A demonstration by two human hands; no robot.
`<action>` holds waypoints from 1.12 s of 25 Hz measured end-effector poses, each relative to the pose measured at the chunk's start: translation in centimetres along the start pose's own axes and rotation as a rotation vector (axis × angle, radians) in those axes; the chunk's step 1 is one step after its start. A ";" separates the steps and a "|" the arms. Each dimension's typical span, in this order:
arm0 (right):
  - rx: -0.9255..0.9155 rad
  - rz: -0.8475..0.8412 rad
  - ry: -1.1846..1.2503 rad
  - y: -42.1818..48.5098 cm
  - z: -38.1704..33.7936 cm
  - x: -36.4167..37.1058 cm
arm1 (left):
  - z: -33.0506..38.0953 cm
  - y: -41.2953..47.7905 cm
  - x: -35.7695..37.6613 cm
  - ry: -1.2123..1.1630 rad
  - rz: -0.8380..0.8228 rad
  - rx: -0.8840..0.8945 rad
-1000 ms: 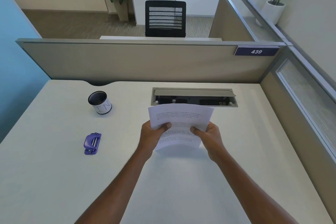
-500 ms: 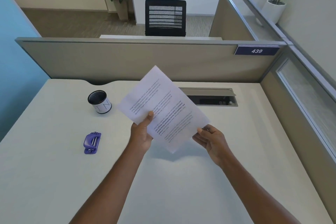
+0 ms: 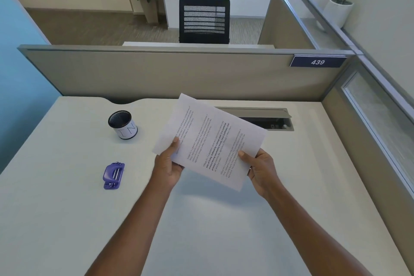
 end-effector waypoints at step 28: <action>-0.189 0.048 -0.354 1.2 0.3 -3.3 | -0.7 0.9 -2.2 0.701 -0.107 0.337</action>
Point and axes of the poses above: each hand's wrist, its own y-axis towards the middle knuckle, its own x-axis out of the palm, z = x × y, the point moved 4 cm from there along y, towards the middle knuckle, and after that the axes turned 10 degrees about z, right-handed, at the moved point
